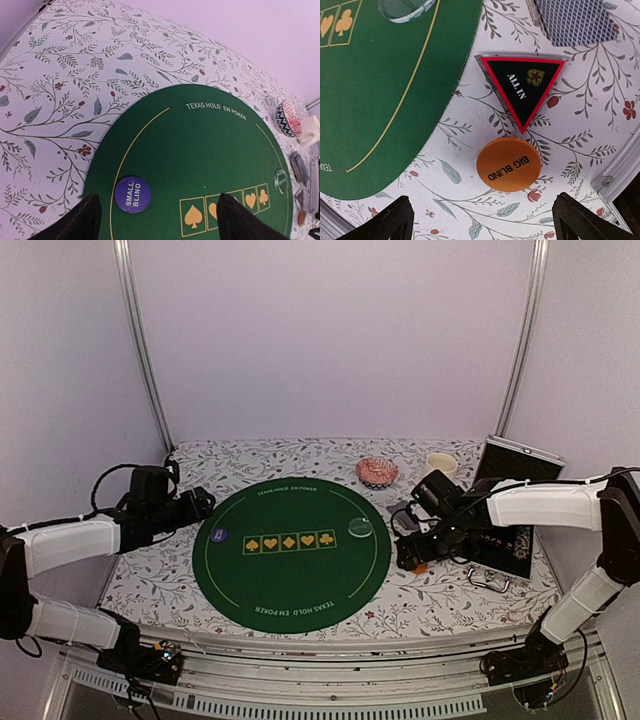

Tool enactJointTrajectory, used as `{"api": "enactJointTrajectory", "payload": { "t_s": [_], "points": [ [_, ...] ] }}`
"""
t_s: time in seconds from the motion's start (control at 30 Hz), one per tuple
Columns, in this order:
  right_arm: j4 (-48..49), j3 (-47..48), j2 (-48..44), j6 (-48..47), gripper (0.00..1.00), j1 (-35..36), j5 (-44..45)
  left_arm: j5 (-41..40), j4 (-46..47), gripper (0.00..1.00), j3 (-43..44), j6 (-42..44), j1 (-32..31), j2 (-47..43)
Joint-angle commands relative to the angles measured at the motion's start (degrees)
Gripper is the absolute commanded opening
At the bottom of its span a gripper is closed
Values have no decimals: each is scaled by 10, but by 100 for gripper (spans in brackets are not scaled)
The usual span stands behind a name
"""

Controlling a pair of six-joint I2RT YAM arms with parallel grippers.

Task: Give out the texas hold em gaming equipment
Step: Place the small blind button in the small blind area, then pick up the big blind button from the center of the board.

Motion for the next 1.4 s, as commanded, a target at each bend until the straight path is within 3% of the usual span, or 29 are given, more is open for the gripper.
{"api": "enactJointTrajectory", "payload": {
  "t_s": [0.0,0.17,0.67,1.37],
  "points": [
    [18,15,44,-2,99,-9,-8,-21,-18,82,9,20,-10,7],
    [35,13,76,-5,96,-27,-11,-22,-18,82,11,27,-16,9],
    [34,26,138,-11,61,-36,-15,-31,-17,82,11,40,-18,12],
    [-13,25,126,3,64,-26,-8,-35,-17,82,9,48,-18,10]
  ]
}}
